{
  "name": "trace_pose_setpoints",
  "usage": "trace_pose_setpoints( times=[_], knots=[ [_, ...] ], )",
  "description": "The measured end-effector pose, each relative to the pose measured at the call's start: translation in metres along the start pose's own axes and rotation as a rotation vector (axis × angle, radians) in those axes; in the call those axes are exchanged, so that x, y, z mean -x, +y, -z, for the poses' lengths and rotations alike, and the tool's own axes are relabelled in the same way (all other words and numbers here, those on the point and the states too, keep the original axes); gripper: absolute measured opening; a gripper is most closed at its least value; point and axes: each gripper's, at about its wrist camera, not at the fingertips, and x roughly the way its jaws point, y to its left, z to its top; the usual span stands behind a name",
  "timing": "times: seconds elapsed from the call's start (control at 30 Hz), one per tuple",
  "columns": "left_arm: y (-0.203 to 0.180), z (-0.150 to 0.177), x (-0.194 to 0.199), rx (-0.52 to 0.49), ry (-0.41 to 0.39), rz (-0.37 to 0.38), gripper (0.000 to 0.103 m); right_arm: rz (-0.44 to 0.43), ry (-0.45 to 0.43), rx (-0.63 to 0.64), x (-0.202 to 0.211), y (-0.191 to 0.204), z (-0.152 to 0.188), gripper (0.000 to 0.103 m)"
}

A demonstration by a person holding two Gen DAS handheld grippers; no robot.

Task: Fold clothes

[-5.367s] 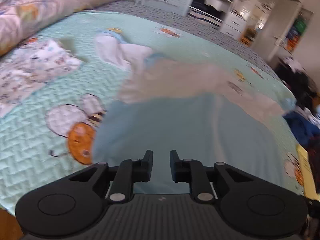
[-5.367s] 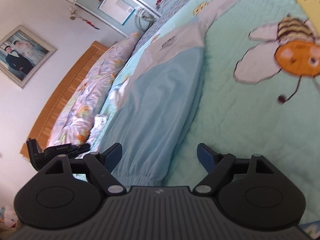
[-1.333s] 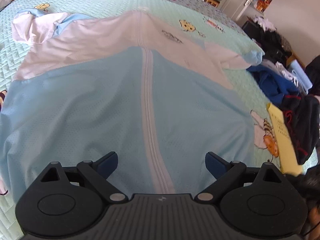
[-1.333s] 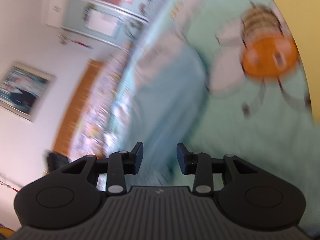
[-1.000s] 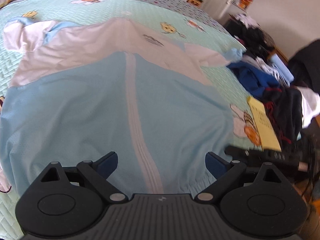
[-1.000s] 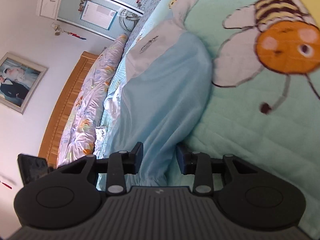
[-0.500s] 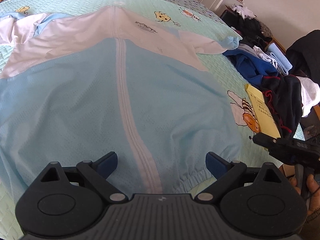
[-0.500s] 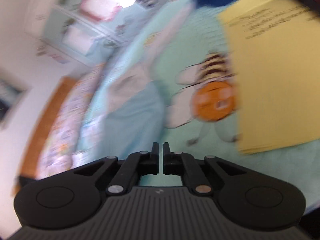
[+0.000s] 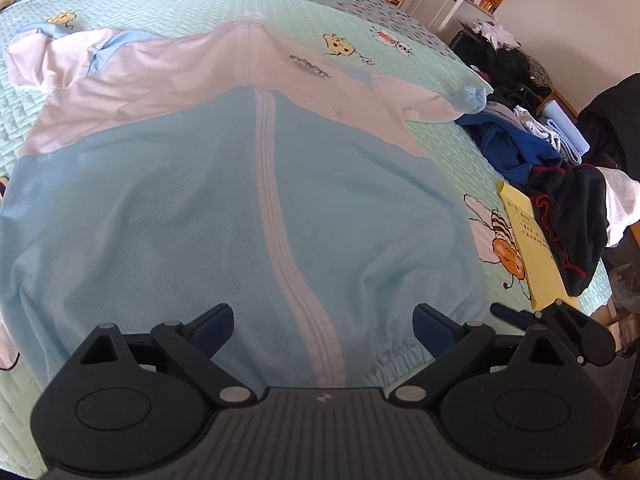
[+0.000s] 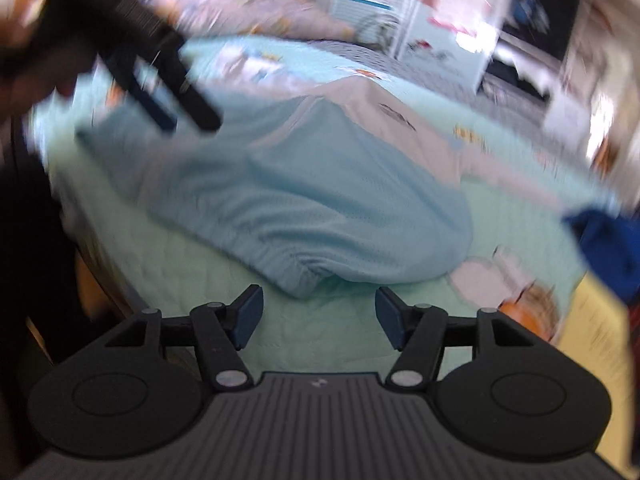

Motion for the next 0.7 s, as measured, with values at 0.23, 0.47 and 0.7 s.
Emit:
trace_pose_setpoints(
  times=[0.23,0.47,0.7],
  knots=[
    [0.002,0.012,0.001,-0.028,0.022,0.013,0.097,0.135,-0.086,0.360,-0.012,0.035,-0.003,0.069],
    [0.004,0.009,0.007,-0.014,0.007,0.013,0.098,-0.011,-0.052,0.207,-0.019,0.004,-0.030,0.022],
    [-0.002,0.006,0.010,-0.039,-0.001,0.024,0.098,-0.313,-0.060,-0.293,-0.011,-0.070,-0.069,0.021]
  ],
)
